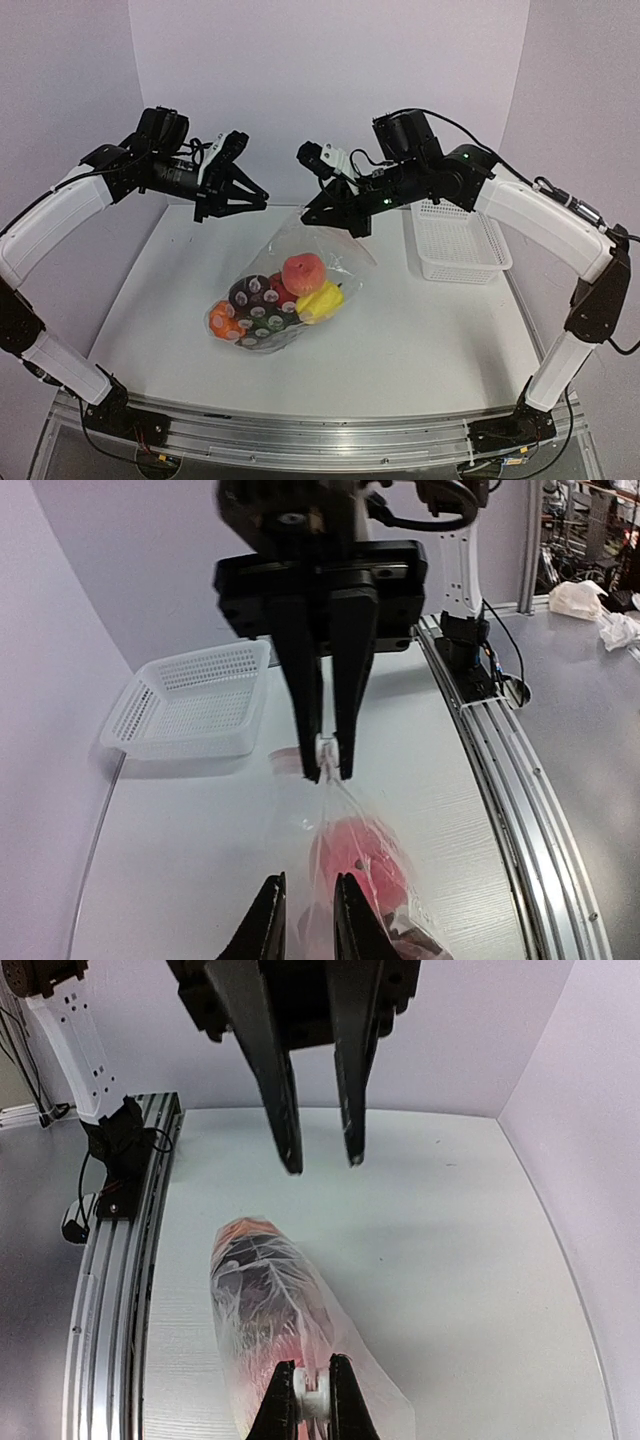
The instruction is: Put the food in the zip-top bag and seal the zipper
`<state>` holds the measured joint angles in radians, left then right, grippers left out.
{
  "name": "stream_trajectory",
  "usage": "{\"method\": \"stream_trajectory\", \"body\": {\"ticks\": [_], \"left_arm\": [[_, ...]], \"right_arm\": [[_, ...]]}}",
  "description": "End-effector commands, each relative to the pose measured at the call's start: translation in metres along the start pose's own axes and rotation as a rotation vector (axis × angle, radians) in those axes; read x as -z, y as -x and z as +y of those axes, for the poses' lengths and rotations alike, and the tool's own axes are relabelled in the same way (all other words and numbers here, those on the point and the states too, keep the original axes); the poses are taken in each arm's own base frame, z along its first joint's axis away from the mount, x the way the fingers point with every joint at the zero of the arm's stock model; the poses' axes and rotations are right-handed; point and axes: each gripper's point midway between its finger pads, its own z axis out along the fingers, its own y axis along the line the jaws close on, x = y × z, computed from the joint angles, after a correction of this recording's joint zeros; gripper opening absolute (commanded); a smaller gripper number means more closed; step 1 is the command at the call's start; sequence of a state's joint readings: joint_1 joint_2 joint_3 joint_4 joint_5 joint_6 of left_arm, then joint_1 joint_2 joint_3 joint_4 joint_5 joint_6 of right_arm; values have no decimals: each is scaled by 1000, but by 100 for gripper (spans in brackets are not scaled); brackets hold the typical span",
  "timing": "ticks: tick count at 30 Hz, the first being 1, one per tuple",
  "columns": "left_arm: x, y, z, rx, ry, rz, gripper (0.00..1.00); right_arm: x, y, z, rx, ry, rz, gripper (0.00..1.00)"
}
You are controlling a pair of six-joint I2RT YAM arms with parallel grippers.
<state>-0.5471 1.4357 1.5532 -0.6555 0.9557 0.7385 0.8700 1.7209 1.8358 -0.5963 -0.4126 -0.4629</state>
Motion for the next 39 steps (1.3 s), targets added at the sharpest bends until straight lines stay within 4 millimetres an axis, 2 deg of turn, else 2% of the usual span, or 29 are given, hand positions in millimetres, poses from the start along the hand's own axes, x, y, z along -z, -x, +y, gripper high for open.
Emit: {"method": "stream_trajectory", "body": {"ticks": [1, 7, 10, 15, 21, 28, 31, 36, 39], "left_arm": [[7, 6, -1, -39, 22, 6, 23], [-1, 8, -23, -43, -66, -7, 42], [-8, 11, -27, -30, -86, -21, 46], [-20, 19, -24, 56, -133, -52, 42], [-34, 14, -26, 114, -148, -43, 36], [-43, 15, -8, 128, -74, -40, 37], [-46, 14, -12, 129, -83, -34, 29], [-47, 11, -15, 116, -85, -13, 1], [-43, 13, -17, 88, -84, -6, 0]], "right_arm": [[8, 24, 2, 58, -29, -26, 0], [5, 31, 5, 68, -28, -35, 0], [4, 35, 11, 82, -4, -46, 0], [4, 40, 15, 93, 1, -57, 0], [5, 42, 14, 93, -12, -59, 0], [3, 45, 14, 94, -11, -61, 0], [3, 45, 15, 95, -11, -63, 0], [5, 46, 15, 96, -8, -66, 0], [4, 44, 14, 95, -14, -59, 0]]}}
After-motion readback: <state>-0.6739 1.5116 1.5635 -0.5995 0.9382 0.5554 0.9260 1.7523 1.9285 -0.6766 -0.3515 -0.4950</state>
